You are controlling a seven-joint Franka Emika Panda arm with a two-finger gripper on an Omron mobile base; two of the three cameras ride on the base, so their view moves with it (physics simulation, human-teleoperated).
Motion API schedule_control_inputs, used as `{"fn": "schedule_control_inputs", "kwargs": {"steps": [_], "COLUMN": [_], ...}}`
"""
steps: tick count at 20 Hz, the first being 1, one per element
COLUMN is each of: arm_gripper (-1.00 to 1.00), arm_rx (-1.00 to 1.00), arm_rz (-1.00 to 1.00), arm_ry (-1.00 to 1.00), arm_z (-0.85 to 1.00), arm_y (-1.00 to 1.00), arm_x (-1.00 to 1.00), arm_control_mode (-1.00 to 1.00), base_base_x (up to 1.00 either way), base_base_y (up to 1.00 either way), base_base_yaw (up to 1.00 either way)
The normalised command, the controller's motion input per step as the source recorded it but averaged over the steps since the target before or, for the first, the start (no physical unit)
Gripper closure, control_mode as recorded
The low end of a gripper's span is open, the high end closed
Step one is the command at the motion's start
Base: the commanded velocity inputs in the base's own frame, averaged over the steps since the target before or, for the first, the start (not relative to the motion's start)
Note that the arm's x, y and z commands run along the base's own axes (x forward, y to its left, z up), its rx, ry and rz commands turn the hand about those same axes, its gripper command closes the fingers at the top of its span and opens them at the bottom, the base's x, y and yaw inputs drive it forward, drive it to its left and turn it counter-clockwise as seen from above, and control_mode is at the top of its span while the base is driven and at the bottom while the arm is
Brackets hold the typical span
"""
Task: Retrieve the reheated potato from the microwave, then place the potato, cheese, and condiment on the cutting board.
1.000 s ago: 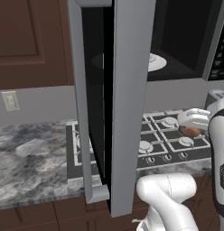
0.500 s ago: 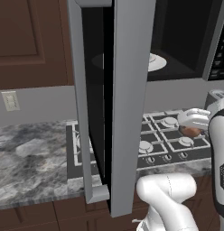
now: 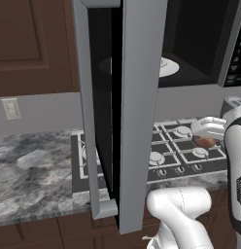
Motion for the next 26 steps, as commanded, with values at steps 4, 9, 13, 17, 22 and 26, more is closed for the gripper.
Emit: {"fn": "schedule_control_inputs", "kwargs": {"steps": [4, 9, 13, 17, 22, 26], "arm_gripper": [1.00, 1.00, 1.00, 1.00, 1.00, 1.00], "arm_rx": [0.00, 0.00, 0.00, 0.00, 0.00, 0.00], "arm_rz": [0.00, 0.00, 0.00, 0.00, 0.00, 0.00], "arm_ry": [0.00, 0.00, 0.00, 0.00, 0.00, 0.00], "arm_z": [0.00, 0.00, 0.00, 0.00, 0.00, 0.00], "arm_y": [0.00, 0.00, 0.00, 0.00, 0.00, 0.00], "arm_x": [0.00, 0.00, 0.00, 0.00, 0.00, 0.00], "arm_control_mode": [1.00, 1.00, 1.00, 1.00, 1.00, 1.00], "base_base_x": [-0.39, -0.61, 0.04, 0.10, 0.03, 0.11], "base_base_y": [-0.05, -0.04, -0.35, -0.72, -0.78, -0.75], "base_base_yaw": [0.00, -0.05, -0.05, -0.01, -0.02, -0.01]}}
